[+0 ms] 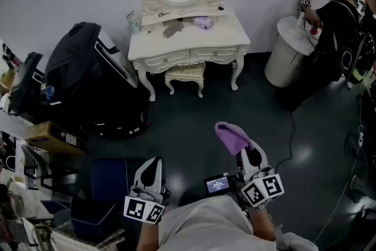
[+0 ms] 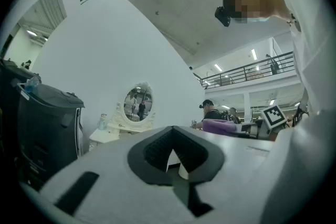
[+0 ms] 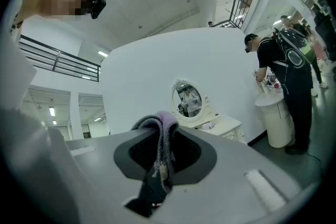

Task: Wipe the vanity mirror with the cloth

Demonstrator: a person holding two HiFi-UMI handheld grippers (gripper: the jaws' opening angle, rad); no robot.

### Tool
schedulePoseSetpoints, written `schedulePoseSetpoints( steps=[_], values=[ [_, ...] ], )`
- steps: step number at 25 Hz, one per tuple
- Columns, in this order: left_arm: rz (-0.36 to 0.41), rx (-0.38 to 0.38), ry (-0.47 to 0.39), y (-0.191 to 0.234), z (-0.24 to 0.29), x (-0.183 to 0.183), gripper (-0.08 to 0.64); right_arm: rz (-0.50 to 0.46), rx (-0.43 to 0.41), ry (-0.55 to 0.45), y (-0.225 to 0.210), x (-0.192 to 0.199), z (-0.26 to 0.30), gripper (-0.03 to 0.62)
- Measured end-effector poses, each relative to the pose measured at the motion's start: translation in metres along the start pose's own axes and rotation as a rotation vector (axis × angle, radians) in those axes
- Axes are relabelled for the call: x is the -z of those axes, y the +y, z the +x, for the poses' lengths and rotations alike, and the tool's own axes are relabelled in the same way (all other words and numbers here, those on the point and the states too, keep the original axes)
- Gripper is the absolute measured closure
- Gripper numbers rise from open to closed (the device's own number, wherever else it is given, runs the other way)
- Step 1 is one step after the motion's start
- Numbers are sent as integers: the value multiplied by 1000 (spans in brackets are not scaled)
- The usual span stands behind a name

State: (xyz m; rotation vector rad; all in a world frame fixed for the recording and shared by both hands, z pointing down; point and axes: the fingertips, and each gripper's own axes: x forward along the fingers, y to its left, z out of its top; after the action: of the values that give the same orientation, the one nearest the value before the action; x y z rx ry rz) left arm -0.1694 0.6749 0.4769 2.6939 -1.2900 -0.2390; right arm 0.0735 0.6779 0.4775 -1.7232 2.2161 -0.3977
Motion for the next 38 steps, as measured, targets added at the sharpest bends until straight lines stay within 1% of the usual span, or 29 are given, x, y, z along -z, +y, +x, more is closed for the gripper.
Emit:
schedulePoseSetpoints(
  steps=[5,7,11,15,17,20,22,25,27,30,34,38],
  values=[
    [-14,-5,6,26,-35,-8,558,-26,-2,72,46,28,-6,540],
    [-14,11,5,44,-49,-12,558,-41,12,76,66,38,0,540],
    [40,91,-14,88,-82,-27,558,-62,59,20,124,56,15,541],
    [70,185,-25,129,-118,-45,558,7,115,-49,189,79,14,540],
    [58,224,-15,145,-125,-47,558,25,135,-75,213,85,13,540],
    [16,254,-2,155,-132,-46,558,0,159,-68,238,92,7,540],
    [2,267,-1,154,-134,-45,558,-29,178,-59,242,93,1,540],
    [12,266,6,150,-130,-47,558,-34,194,-64,235,87,-2,540],
    [20,243,6,145,-126,-52,558,-39,190,-66,228,78,-4,540],
    [22,203,-5,132,-125,-53,558,-60,161,-57,213,69,-11,540],
    [14,149,2,102,-114,-36,558,-37,130,-11,179,70,-29,540],
    [12,138,9,48,-96,-22,558,-9,96,2,139,55,-57,540]
  ],
)
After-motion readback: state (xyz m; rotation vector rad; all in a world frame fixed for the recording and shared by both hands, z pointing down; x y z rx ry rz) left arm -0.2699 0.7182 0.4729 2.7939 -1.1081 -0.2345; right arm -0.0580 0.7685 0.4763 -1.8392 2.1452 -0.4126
